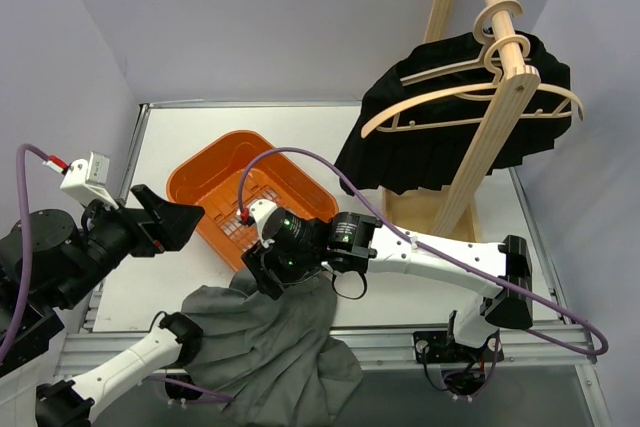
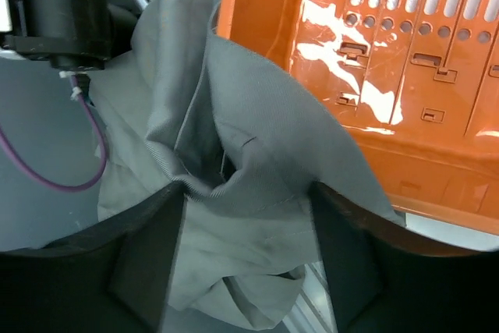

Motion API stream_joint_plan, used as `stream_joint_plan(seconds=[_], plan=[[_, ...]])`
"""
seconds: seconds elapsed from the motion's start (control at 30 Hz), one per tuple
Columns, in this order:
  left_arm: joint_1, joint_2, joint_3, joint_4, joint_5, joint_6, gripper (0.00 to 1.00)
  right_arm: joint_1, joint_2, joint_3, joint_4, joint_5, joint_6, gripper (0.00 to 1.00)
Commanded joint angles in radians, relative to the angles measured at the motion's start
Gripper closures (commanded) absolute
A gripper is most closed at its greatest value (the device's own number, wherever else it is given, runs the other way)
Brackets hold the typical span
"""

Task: Remove the skirt from the hanger

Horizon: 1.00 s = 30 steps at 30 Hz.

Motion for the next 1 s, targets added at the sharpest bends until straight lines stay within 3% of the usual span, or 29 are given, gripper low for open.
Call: stream_joint_plan(seconds=[0.0,0.37,0.47,0.5,0.53,0.63,0.67,0.8,0.97], plan=[[0.004,-0.004,-0.005,0.005,0.008,-0.019,0.0,0.008,0.015,-0.006,-0.001,0.042,0.007,0.42],[0.006,0.005,0.01,-0.035,0.012,-0.017,0.0,0.017,0.029,-0.018,0.005,0.114,0.004,0.65],[0.004,0.005,0.015,-0.047,0.011,-0.02,0.0,0.023,0.032,-0.001,0.001,0.122,-0.002,0.86],[0.006,0.002,0.006,-0.048,0.011,-0.025,0.0,0.024,0.029,0.006,-0.004,0.126,-0.004,0.98],[0.004,0.002,0.003,-0.048,0.012,-0.026,0.0,0.025,0.028,0.015,-0.009,0.129,-0.004,1.0],[0.006,0.002,-0.001,-0.054,0.015,-0.033,0.0,0.039,0.013,0.081,-0.033,0.14,-0.021,1.0],[0.006,0.0,0.001,-0.054,0.009,-0.033,0.07,0.045,0.0,0.124,-0.038,0.163,-0.025,1.0],[0.004,-0.02,0.004,-0.048,-0.011,-0.051,0.09,0.07,-0.027,0.301,-0.061,0.288,-0.054,1.0],[0.003,-0.007,0.025,-0.051,0.027,-0.036,0.11,0.065,0.021,0.547,0.046,0.493,-0.252,1.0]])
